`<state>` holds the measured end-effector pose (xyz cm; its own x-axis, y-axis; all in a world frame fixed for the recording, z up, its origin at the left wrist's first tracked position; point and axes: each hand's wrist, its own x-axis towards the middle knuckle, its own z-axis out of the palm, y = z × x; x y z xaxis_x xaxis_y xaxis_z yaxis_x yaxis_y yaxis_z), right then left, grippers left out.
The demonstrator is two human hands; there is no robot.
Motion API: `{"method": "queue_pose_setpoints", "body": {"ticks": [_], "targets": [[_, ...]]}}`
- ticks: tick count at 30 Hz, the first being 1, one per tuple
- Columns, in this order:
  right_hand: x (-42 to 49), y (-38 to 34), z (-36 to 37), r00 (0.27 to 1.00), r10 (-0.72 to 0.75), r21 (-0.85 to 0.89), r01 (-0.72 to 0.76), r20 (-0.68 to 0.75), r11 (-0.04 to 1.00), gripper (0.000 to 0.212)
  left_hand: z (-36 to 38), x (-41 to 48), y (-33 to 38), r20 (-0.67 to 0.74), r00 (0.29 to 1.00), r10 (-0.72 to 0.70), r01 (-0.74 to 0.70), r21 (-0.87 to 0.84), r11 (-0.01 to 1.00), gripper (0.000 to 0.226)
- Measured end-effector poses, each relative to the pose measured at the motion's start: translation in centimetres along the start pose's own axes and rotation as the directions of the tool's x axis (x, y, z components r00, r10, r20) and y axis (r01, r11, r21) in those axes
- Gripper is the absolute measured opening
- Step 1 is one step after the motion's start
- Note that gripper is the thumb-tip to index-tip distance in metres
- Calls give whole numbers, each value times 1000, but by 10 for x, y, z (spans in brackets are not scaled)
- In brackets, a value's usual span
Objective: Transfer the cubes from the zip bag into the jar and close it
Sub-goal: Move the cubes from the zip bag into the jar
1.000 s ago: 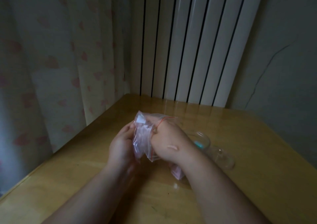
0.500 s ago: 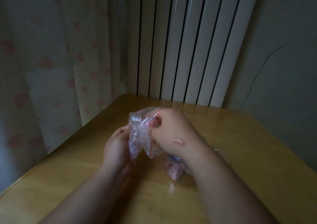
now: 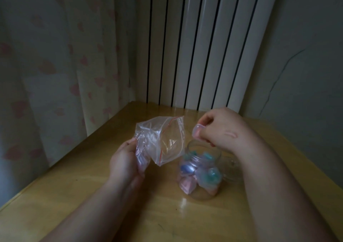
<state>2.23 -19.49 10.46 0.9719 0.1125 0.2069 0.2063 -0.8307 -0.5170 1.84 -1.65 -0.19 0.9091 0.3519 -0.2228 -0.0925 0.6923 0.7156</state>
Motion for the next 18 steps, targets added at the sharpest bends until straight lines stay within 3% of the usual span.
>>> {"method": "queue_pose_setpoints", "body": {"ticks": [6,10,18], "targets": [[5,6,3,998,67,-106,-67,-2,992,18,-2,0,0,14,1000,-9,9,-4,1000,19],[7,3,11,997,-38,-37,36,-61,999,17,-1,0,0,12,1000,-19,19,-44,999,28],[-4,-21,44,955,-241,212,202,174,956,34,1,-5,3,82,996,-34,45,-144,988,35]]}}
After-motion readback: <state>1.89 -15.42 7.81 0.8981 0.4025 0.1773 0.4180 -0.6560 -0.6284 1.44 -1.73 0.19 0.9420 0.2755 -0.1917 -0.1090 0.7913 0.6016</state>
